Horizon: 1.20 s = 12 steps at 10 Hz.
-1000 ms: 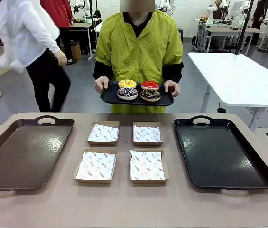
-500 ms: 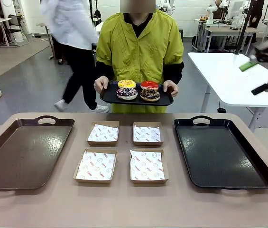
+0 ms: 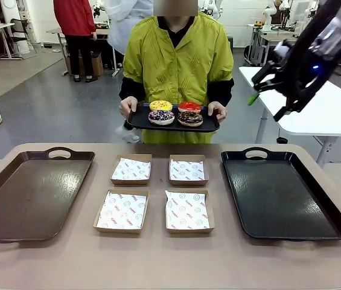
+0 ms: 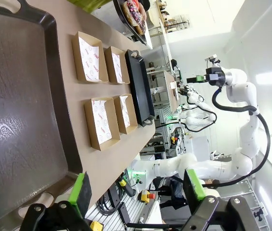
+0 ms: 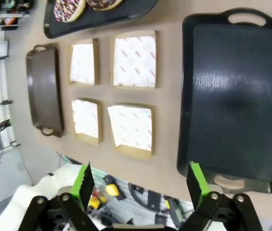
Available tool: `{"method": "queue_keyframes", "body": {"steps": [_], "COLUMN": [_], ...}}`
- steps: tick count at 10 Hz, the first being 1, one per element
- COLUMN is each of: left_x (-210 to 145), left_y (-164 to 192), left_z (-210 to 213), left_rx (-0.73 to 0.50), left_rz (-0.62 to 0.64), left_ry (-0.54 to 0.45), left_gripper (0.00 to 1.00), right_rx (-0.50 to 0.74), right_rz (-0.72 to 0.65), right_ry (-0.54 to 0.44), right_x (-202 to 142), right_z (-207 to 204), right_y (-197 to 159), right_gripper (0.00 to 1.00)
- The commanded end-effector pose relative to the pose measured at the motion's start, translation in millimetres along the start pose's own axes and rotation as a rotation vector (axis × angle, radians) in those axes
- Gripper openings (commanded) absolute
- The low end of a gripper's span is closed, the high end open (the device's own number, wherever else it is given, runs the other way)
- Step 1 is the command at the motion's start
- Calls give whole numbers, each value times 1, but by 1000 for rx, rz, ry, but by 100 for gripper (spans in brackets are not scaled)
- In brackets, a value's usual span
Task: Individually package the donuts and arrange them on the tray.
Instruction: Pick up one Paper togo box.
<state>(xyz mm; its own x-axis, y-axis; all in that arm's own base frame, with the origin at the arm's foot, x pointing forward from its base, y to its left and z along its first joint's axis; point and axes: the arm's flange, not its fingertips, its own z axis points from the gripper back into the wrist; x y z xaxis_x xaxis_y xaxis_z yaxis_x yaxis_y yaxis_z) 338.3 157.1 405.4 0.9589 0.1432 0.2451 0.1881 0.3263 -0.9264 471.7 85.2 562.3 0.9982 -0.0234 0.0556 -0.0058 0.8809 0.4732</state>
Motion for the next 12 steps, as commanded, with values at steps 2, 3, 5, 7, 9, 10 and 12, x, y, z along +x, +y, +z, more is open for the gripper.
{"method": "queue_keyframes", "body": {"steps": [2, 3, 5, 7, 9, 10, 12], "left_x": [-1, -1, -1, -1, -1, -1, -1], "left_y": [0, 0, 0, 0, 0, 0, 0], "left_z": [1, 1, 1, 1, 1, 1, 1], "left_rx": [6, 6, 6, 6, 6, 6, 6], "left_rz": [-4, -4, -4, -4, -4, -4, -4], "left_ry": [-9, -9, -9, -9, -9, -9, -9], "left_gripper": [100, 100, 100, 100, 100, 100, 100], "right_rx": [-84, -99, -67, -67, -67, -67, -66], "right_rz": [1, 9, 26, 26, 26, 26, 25], "right_ry": [-1, 6, 17, 17, 17, 17, 17], "right_x": [6, -1, 2, 2, 2, 2, 1], "right_z": [-23, -26, -29, -29, -29, -29, -27], "right_y": [27, 27, 29, 29, 29, 29, 28], "right_gripper": [100, 100, 100, 100, 100, 100, 100]}}
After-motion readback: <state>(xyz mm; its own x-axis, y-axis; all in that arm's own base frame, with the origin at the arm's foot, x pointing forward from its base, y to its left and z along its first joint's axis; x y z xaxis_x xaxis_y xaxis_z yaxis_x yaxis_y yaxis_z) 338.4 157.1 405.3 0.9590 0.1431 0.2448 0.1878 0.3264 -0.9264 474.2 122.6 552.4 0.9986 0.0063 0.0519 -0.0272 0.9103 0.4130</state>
